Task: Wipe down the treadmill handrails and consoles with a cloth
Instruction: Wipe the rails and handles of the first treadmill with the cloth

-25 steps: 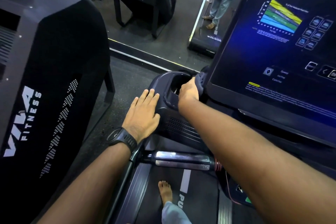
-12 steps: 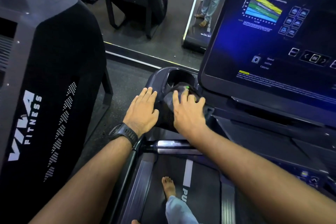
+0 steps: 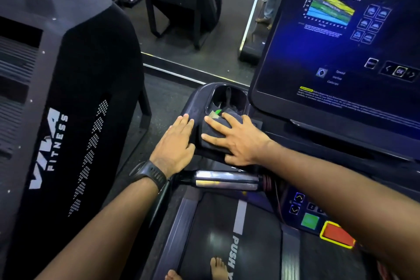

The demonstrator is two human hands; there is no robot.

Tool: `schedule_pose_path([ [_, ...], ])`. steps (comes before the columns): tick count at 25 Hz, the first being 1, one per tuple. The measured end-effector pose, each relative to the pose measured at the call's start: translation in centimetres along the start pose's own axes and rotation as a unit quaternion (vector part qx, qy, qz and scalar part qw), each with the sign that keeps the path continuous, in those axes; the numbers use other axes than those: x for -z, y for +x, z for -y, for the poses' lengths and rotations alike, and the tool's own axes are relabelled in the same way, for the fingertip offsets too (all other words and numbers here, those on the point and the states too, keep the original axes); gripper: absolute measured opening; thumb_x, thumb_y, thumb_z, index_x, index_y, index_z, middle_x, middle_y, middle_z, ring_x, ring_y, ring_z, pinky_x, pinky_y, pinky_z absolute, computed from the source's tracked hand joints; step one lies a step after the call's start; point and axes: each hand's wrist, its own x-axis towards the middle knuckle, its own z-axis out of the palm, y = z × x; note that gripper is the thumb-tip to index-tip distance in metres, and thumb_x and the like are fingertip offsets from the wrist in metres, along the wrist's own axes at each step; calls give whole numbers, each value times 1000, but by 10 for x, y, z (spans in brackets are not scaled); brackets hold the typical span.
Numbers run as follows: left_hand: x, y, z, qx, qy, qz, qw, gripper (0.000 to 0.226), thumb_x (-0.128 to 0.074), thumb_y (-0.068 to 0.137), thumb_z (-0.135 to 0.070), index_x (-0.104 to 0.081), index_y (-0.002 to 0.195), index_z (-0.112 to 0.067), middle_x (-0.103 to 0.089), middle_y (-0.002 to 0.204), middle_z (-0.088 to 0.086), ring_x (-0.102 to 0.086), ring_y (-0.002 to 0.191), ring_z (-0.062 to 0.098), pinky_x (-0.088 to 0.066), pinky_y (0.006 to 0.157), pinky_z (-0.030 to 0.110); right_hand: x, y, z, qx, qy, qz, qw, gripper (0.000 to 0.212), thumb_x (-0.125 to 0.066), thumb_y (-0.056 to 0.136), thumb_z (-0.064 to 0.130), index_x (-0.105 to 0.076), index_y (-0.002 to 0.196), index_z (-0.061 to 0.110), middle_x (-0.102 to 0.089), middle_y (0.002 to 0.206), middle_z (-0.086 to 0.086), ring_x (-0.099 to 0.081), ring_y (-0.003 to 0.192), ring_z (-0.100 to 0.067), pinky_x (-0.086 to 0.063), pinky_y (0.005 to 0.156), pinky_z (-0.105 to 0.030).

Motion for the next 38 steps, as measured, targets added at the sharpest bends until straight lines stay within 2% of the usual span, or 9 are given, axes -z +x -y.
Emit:
schedule_pose_path([
  [3, 0, -11, -1, 9, -2, -3, 1000, 72, -46, 92, -12, -15, 157, -11, -4, 166, 2, 1, 152, 12, -4, 125, 32, -8, -12, -18, 81, -15, 0, 997, 75, -41, 93, 58, -5, 157, 44, 13, 167, 0, -12, 148, -45, -41, 96, -59],
  [8, -2, -15, 1, 25, 11, -18, 999, 74, -49, 91, -14, -16, 157, -10, -6, 166, 4, 0, 152, 12, -5, 125, 32, -3, 15, -1, 78, -36, -19, 996, 81, -50, 92, 59, -6, 158, 44, 13, 167, 0, -7, 149, -46, -42, 97, -62],
  [12, -2, -13, 0, 21, 33, -24, 999, 75, -52, 90, -16, -18, 157, -9, -9, 166, 6, -3, 153, 15, -7, 125, 33, -11, -8, -31, 181, -83, -3, 980, 82, -51, 92, 60, -4, 157, 46, 13, 167, 1, -3, 151, -43, -43, 95, -53],
  [16, 0, -14, -4, 20, 56, -40, 997, 73, -54, 90, -16, -21, 155, -7, -13, 165, 9, -7, 152, 17, -4, 123, 28, -8, 13, -1, 135, -80, -25, 987, 73, -46, 96, 58, -7, 157, 46, 9, 168, -2, -4, 151, -43, -41, 96, -60],
  [21, 0, -15, -4, 27, 59, -42, 997, 73, -53, 91, -19, -21, 156, -10, -12, 165, 5, -7, 152, 15, -7, 124, 30, -27, -13, -38, 217, -92, -30, 971, 70, -40, 96, 62, -10, 157, 45, 8, 168, -1, -1, 152, -41, -38, 99, -60],
  [26, 3, -20, -6, 23, 60, -30, 997, 73, -53, 91, -19, -21, 156, -8, -13, 165, 8, -7, 152, 16, -4, 123, 26, -15, 13, 0, 150, -89, -18, 984, 64, -35, 101, 57, -5, 157, 46, 9, 168, -1, -2, 153, -39, -33, 105, -65],
  [31, 2, -22, -7, 28, 49, -28, 998, 75, -53, 90, -17, -19, 156, -9, -11, 165, 7, -5, 152, 15, -1, 122, 24, -26, -12, -27, 227, -100, 8, 969, 62, -40, 101, 51, -13, 156, 48, 5, 168, 3, -5, 153, -38, -30, 109, -65],
  [35, 4, -23, -7, 34, 34, -19, 999, 77, -53, 91, -17, -16, 157, -9, -7, 166, 6, -2, 152, 14, 1, 122, 23, -18, 8, 7, 153, -107, 7, 982, 64, -42, 103, 40, -7, 157, 48, 10, 168, 0, -1, 153, -39, -22, 112, -69],
  [38, 4, -22, -7, 35, 33, -21, 999, 76, -52, 90, -17, -16, 157, -10, -7, 166, 4, -1, 152, 12, 0, 122, 24, -25, -14, -19, 243, -96, 32, 965, 62, -42, 102, 36, -13, 155, 49, 8, 168, 5, -2, 153, -37, -17, 115, -68],
])
